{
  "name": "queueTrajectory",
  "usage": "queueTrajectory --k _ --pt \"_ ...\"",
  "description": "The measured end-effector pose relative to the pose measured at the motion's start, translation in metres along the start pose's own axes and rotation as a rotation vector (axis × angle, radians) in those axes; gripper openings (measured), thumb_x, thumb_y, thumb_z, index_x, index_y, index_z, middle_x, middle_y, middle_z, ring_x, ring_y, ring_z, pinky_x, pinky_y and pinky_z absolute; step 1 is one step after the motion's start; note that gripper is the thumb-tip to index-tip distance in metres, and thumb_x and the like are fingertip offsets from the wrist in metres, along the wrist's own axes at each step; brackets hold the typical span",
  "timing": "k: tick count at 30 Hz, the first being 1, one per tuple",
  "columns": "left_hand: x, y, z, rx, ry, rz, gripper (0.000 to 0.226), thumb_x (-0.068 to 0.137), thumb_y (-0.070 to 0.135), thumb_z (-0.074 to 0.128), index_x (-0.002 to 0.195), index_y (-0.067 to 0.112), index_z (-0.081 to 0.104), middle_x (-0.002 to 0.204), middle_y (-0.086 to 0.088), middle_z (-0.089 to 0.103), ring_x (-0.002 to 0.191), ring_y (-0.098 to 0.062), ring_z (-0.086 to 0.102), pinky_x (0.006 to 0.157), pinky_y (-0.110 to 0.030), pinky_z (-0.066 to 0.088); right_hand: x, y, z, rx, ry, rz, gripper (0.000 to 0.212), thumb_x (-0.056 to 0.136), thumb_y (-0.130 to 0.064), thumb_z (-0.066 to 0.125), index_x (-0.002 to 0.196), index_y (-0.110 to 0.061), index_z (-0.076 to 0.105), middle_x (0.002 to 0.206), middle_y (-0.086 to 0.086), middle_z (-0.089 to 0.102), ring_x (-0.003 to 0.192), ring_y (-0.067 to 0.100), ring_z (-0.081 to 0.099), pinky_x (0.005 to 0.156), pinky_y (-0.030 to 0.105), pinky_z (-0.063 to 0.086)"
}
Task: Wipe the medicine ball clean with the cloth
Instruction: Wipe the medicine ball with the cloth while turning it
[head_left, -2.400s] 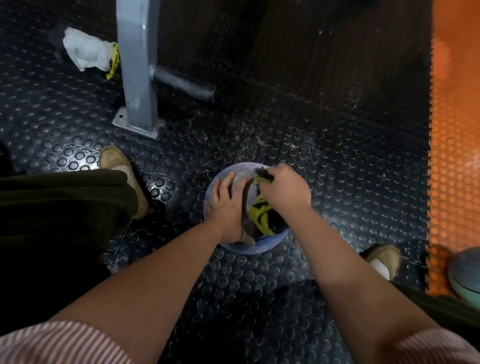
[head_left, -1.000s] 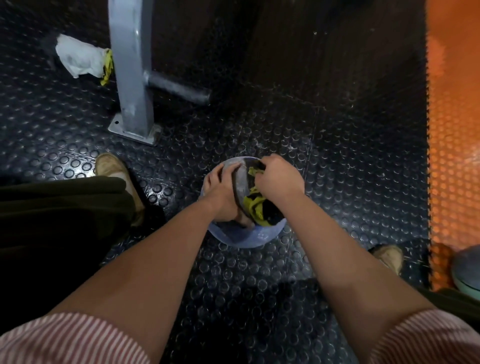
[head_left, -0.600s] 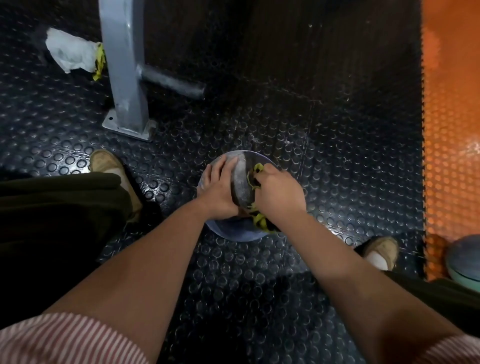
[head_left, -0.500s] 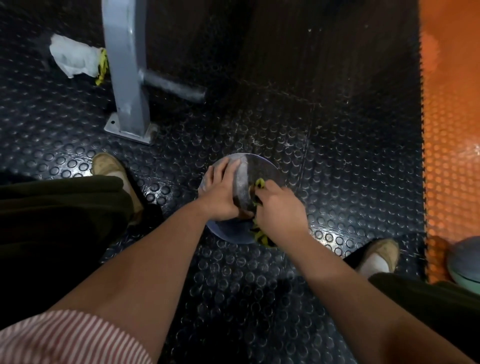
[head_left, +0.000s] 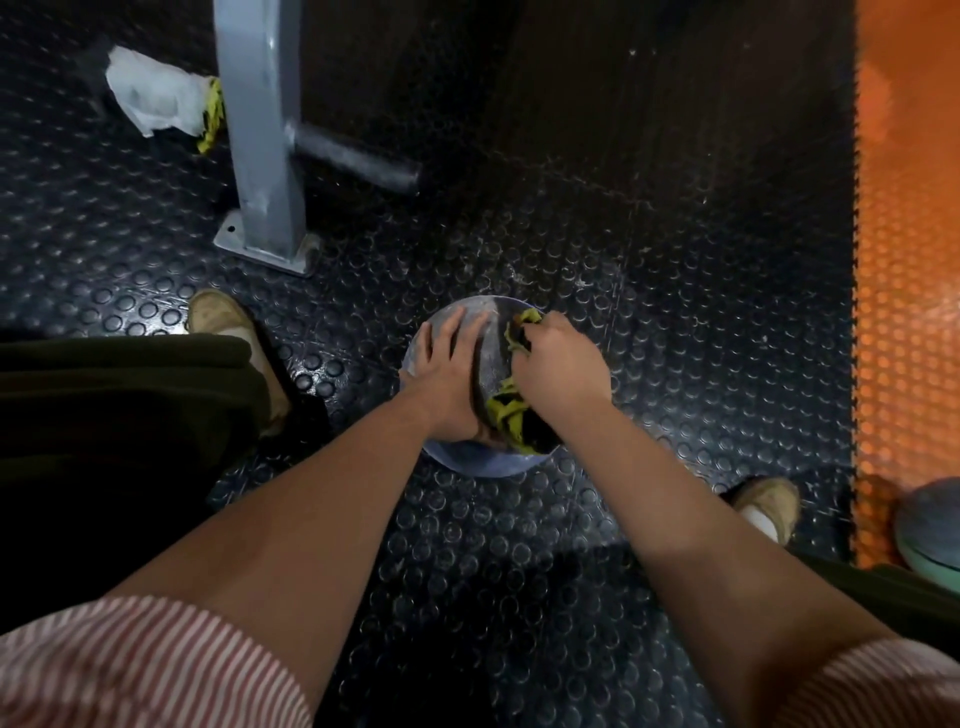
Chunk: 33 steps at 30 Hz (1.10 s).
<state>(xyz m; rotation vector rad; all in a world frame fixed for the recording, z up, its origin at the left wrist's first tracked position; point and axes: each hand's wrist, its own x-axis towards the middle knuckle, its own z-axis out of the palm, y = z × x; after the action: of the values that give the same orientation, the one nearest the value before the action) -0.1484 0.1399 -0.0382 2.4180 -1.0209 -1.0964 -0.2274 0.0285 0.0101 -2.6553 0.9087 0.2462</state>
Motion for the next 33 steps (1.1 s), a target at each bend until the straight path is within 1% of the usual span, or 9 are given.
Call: queueTrajectory --k 5,8,10,12,17,19,23,29,33 --pt "0.001 -0.004 -0.002 -0.066 -0.006 0.002 0.120 0.072 0.025 0.080 0.148 0.043 -0.011 0.155 0.014 -0.023 0.145 -0.027 -0.023 0.113 -0.068 0.009 -0.036 0.002 0.017 -0.114 0.011 -0.076 0.040 0.096 -0.018 0.042 0.134 -0.011 0.050 0.125 0.010 0.046 0.104 0.034 0.050 0.078 0.040 0.046" --pt "-0.001 0.000 -0.005 -0.067 -0.014 0.007 0.118 0.071 0.012 0.076 0.149 0.044 -0.006 0.156 0.014 -0.021 0.145 -0.026 -0.022 0.113 -0.067 0.009 -0.063 0.003 0.030 -0.109 0.018 -0.084 0.040 0.083 -0.010 0.064 0.122 -0.006 0.061 0.110 0.013 0.057 0.089 0.037 0.058 0.059 0.041 0.052" --pt "-0.001 0.000 -0.005 -0.048 -0.014 0.022 0.122 0.067 0.021 0.082 0.148 0.044 -0.006 0.156 0.015 -0.020 0.146 -0.025 -0.021 0.114 -0.065 0.011 -0.081 0.007 0.040 -0.139 -0.008 -0.110 0.046 0.062 -0.006 0.080 0.106 -0.005 0.070 0.093 0.011 0.064 0.069 0.033 0.061 0.041 0.034 0.047" --pt "-0.001 -0.002 -0.004 -0.026 -0.014 0.044 0.128 0.062 0.034 0.087 0.148 0.046 -0.007 0.155 0.016 -0.020 0.146 -0.026 -0.021 0.112 -0.065 0.012 -0.097 0.009 0.047 -0.140 -0.043 -0.129 0.045 0.054 -0.006 0.083 0.098 -0.008 0.074 0.084 0.007 0.065 0.059 0.029 0.059 0.035 0.029 0.042" --pt "-0.004 -0.001 0.001 -0.024 0.011 0.002 0.120 0.071 0.019 0.081 0.147 0.046 -0.009 0.155 0.015 -0.024 0.145 -0.028 -0.022 0.115 -0.063 0.009 -0.072 0.002 0.020 0.002 0.071 -0.033 0.024 0.085 -0.012 0.057 0.106 -0.009 0.068 0.100 0.011 0.059 0.076 0.034 0.059 0.056 0.034 0.045" --pt "-0.004 0.000 0.002 -0.012 -0.004 0.009 0.120 0.073 0.031 0.081 0.148 0.043 -0.011 0.156 0.011 -0.024 0.145 -0.029 -0.022 0.116 -0.062 0.008 -0.039 -0.002 0.007 0.002 0.132 -0.009 0.028 0.092 -0.015 0.048 0.115 -0.009 0.063 0.113 0.010 0.054 0.089 0.034 0.057 0.065 0.034 0.042" --pt "0.002 0.001 -0.002 -0.045 -0.012 -0.002 0.116 0.073 0.030 0.080 0.147 0.045 -0.008 0.155 0.014 -0.021 0.145 -0.027 -0.021 0.115 -0.064 0.010 -0.016 -0.011 0.006 -0.054 0.002 -0.010 0.032 0.097 -0.021 0.041 0.123 -0.011 0.056 0.125 0.009 0.046 0.102 0.033 0.053 0.079 0.038 0.044" --pt "0.014 -0.003 -0.008 -0.080 -0.021 -0.009 0.117 0.069 0.014 0.078 0.145 0.048 -0.004 0.154 0.014 -0.016 0.145 -0.028 -0.018 0.116 -0.061 0.013 -0.071 -0.014 0.027 -0.073 -0.066 0.020 0.037 0.099 -0.021 0.037 0.134 -0.017 0.047 0.132 0.005 0.041 0.109 0.029 0.049 0.072 0.035 0.043" --pt "0.015 -0.008 -0.001 -0.043 -0.009 -0.017 0.119 0.071 0.027 0.082 0.144 0.050 -0.009 0.151 0.019 -0.020 0.146 -0.028 -0.019 0.115 -0.062 0.013 -0.045 -0.010 0.010 0.028 0.090 0.033 0.032 0.096 -0.023 0.042 0.122 -0.016 0.060 0.120 0.005 0.050 0.096 0.029 0.057 0.070 0.033 0.045"
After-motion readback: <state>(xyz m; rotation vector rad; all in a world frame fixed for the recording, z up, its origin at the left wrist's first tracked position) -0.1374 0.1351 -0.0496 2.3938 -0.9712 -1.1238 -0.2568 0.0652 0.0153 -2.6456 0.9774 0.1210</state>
